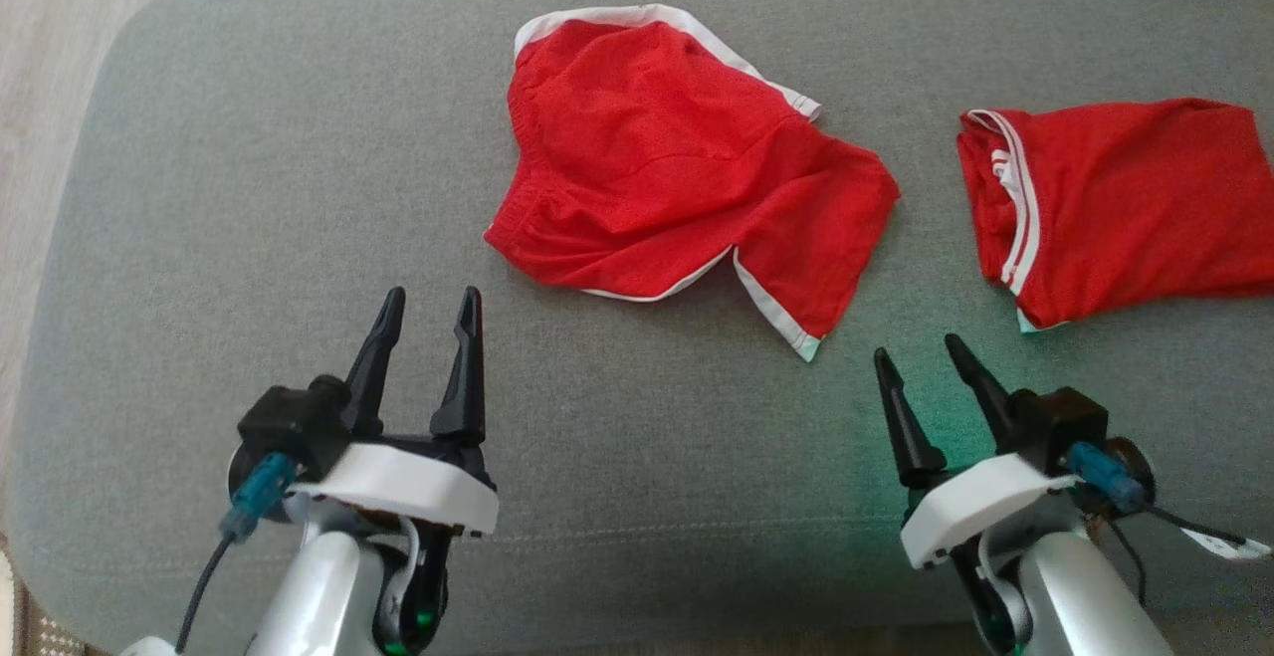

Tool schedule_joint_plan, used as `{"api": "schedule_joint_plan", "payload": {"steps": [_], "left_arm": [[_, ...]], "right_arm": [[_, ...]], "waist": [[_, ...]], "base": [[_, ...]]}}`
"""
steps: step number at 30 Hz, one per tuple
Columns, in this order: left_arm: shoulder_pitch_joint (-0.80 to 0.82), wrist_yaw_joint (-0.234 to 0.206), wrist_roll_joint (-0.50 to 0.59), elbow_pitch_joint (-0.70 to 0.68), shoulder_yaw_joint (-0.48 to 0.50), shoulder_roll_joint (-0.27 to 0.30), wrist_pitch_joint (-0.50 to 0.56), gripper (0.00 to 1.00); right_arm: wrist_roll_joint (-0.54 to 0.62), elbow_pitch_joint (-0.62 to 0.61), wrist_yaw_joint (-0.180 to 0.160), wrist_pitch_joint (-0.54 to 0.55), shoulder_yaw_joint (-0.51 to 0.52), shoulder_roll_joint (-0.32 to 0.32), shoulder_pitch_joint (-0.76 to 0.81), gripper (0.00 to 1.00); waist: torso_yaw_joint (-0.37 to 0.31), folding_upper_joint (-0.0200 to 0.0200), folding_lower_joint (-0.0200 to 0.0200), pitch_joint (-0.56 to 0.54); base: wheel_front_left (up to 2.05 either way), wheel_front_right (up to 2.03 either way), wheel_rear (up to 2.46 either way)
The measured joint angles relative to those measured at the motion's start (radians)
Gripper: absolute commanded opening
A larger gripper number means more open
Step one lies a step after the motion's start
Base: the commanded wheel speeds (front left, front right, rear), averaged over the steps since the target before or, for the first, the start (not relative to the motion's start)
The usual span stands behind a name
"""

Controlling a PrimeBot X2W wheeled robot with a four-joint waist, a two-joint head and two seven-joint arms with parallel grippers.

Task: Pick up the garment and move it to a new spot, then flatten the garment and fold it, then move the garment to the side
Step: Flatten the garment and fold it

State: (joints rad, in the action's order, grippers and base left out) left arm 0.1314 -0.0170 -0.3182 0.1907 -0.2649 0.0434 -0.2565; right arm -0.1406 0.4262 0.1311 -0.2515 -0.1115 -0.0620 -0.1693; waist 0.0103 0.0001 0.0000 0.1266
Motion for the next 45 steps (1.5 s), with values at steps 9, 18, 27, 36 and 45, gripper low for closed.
{"api": "schedule_joint_plan", "payload": {"steps": [9, 18, 27, 36, 45], "left_arm": [[0.020, 0.001, 0.000, 0.006, -0.017, 0.000, 0.000, 1.00], [0.033, 0.001, -0.003, 0.008, -0.029, 0.000, 0.000, 1.00], [0.047, 0.001, -0.005, 0.011, -0.034, 0.000, 0.000, 1.00], [0.047, 0.006, -0.004, 0.033, -0.015, 0.000, 0.000, 1.00], [0.113, 0.056, 0.064, 0.176, -0.020, -0.001, 0.000, 1.00]], "right_arm": [[-0.051, 0.107, 0.000, 0.000, -0.095, 0.000, -0.068, 1.00], [0.069, 0.231, 0.000, 0.000, -0.072, 0.000, -0.168, 1.00], [0.216, 0.364, 0.000, -0.009, -0.017, 0.000, -0.258, 0.00], [0.318, 0.352, 0.000, -0.008, 0.070, 0.000, -0.260, 0.00], [0.416, 0.283, 0.000, 0.009, 0.103, -0.008, -0.252, 0.00]], "waist": [[0.040, 0.0000, 0.0000, 0.039], [0.095, 0.0000, 0.0000, 0.071], [0.137, 0.0000, 0.0000, 0.096], [0.090, 0.0000, 0.0000, 0.085], [0.005, 0.0000, 0.0000, 0.105]], "base": [[0.00, 0.00, 0.00], [0.00, 0.00, 0.00], [0.00, 0.00, 0.00], [0.00, 0.00, 0.00], [0.00, 0.00, 0.00]]}}
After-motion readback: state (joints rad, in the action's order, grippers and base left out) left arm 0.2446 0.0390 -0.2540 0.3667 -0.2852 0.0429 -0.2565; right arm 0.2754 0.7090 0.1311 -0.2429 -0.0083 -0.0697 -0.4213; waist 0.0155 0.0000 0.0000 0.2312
